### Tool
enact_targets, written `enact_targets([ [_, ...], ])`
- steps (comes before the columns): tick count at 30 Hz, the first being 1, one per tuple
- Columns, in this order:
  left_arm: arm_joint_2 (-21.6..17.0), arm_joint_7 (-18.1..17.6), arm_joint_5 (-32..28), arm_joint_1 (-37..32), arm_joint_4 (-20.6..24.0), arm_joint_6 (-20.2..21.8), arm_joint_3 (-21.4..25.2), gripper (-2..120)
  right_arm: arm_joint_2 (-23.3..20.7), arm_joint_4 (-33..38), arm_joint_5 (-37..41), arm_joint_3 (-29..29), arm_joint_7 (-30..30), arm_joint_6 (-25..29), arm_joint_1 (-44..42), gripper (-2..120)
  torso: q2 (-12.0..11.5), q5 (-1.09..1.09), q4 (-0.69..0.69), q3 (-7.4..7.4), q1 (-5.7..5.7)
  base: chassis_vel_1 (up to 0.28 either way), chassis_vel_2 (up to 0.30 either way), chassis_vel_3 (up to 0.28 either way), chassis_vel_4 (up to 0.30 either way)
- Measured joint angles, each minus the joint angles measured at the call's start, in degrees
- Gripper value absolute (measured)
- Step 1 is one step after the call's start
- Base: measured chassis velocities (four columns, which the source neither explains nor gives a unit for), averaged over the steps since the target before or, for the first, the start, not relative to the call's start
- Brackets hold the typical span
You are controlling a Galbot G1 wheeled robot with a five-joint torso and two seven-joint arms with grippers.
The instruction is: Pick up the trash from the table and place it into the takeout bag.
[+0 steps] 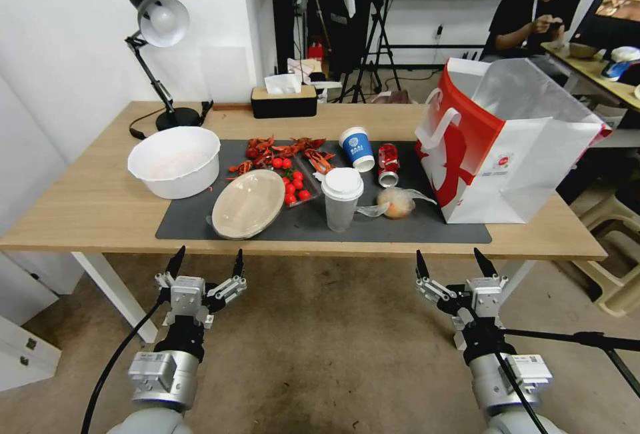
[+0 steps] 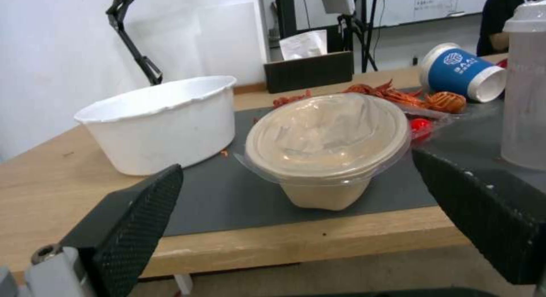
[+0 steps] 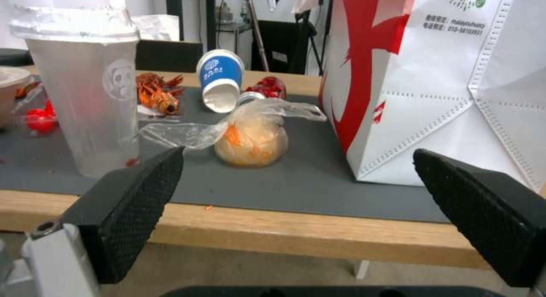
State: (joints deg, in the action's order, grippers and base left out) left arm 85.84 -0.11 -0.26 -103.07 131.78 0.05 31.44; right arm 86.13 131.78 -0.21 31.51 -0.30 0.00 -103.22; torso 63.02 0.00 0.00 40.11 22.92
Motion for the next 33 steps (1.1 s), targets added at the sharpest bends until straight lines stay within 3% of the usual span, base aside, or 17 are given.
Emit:
enact_targets([
  [3,-0.1,-0.1,-0.3,0.1,0.0,0.1,-0.1,100,0.7,0.0,-1.0,0.0,-1.2,-0.1,-0.4,100,0.0,-0.02,0.01,0.0,0.0,0.0,0.0,0.0,0.0],
  [6,-2.4,-2.6,-5.4,1.7,-0.1,1.9,-2.1,100,5.3,0.1,-7.7,-1.2,-8.7,-0.8,-3.0,100,0.0,-0.01,-0.03,0.0,0.0,0.0,0.0,0.0,0.0],
  [14,-8.3,-9.0,-18.4,5.9,-0.6,6.9,-7.1,100,6.0,-0.3,-8.7,-1.2,-10.5,-1.0,-2.9,100,0.0,-0.01,0.0,0.0,0.0,0.0,0.0,0.0,0.0],
  [18,-10.3,-10.5,-22.9,7.2,-1.5,7.2,-8.8,100,6.0,-0.7,-8.5,-1.2,-10.5,-1.0,-2.6,100,0.0,-0.01,-0.02,0.0,0.0,0.0,0.0,0.0,0.0],
  [33,-10.5,-10.1,-22.8,6.9,-2.4,5.8,-8.4,100,6.0,-1.7,-7.8,-1.7,-10.2,-2.1,0.7,100,0.0,0.0,0.0,0.0,0.0,0.0,0.0,0.0,0.0],
])
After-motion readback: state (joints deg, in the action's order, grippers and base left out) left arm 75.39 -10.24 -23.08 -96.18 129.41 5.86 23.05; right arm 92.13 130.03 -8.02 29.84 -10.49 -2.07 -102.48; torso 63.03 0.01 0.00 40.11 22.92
